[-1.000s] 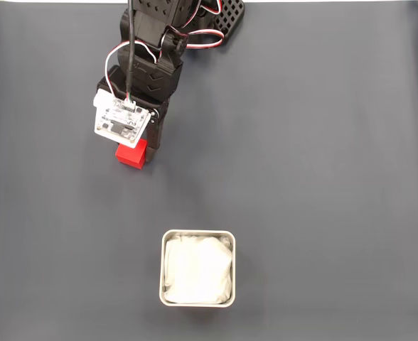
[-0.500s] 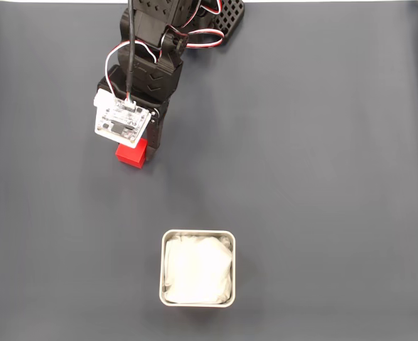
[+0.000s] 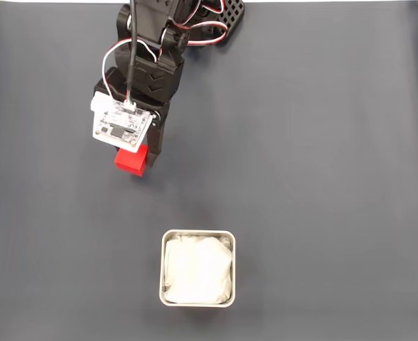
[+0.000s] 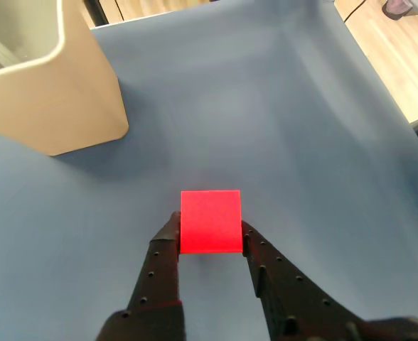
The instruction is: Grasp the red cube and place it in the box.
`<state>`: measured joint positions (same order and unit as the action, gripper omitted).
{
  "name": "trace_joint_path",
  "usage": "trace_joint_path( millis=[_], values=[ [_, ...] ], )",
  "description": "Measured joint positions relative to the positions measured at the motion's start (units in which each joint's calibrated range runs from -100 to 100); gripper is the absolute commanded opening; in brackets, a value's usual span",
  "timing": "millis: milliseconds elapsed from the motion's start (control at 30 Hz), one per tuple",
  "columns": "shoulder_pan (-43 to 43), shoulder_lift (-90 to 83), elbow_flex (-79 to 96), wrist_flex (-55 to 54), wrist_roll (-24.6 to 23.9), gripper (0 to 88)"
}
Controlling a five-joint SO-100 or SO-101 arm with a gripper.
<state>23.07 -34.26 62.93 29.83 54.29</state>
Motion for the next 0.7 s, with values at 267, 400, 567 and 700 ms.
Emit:
trace_joint_path(
  millis=[267, 400, 567, 700],
  values=[
    [-2.2, -0.5, -6.5, 3.5, -0.2, 5.8],
    [-3.3, -0.5, -9.0, 4.2, -0.2, 5.9],
    [-4.8, -0.5, -12.6, 6.1, -0.2, 6.0],
    [-5.9, -0.5, -15.4, 6.8, -0.2, 6.1]
  ],
)
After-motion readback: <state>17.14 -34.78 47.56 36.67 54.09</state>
